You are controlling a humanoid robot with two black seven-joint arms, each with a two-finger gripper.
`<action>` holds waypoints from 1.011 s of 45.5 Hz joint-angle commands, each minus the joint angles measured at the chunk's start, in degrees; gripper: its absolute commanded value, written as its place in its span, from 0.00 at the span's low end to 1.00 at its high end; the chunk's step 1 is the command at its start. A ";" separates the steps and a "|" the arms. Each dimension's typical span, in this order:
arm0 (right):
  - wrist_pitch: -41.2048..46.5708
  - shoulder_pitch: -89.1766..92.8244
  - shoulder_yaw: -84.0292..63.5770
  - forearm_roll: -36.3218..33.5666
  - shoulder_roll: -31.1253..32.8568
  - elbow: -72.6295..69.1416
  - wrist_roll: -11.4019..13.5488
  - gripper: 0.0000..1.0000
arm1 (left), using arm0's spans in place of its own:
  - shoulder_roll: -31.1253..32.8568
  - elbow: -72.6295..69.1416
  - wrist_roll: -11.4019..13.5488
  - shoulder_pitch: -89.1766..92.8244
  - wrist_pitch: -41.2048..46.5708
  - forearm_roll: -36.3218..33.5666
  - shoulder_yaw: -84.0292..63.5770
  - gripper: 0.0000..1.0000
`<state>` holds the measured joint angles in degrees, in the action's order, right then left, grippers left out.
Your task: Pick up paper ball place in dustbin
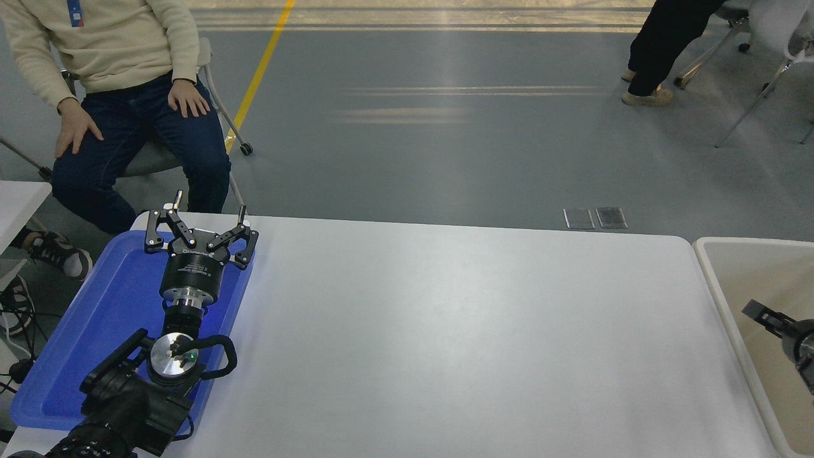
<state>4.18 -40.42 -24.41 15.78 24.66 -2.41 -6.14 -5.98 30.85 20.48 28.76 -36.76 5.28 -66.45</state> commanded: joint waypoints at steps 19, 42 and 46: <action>0.21 -7.31 47.86 -0.75 2.40 -22.01 -0.11 1.00 | 0.00 0.00 0.00 -0.02 0.02 0.00 0.00 1.00; 4.34 8.52 77.84 -6.89 -7.61 -43.21 -0.63 1.00 | 0.00 0.00 0.00 -0.02 0.02 0.00 0.00 1.00; 6.36 8.78 77.84 -13.74 -9.46 -42.94 -0.72 1.00 | 0.00 0.00 0.00 -0.02 0.02 0.00 0.00 1.00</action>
<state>6.57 -35.47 45.73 12.12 21.08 -41.50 -6.62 -5.98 30.85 20.49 28.74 -36.74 5.27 -66.45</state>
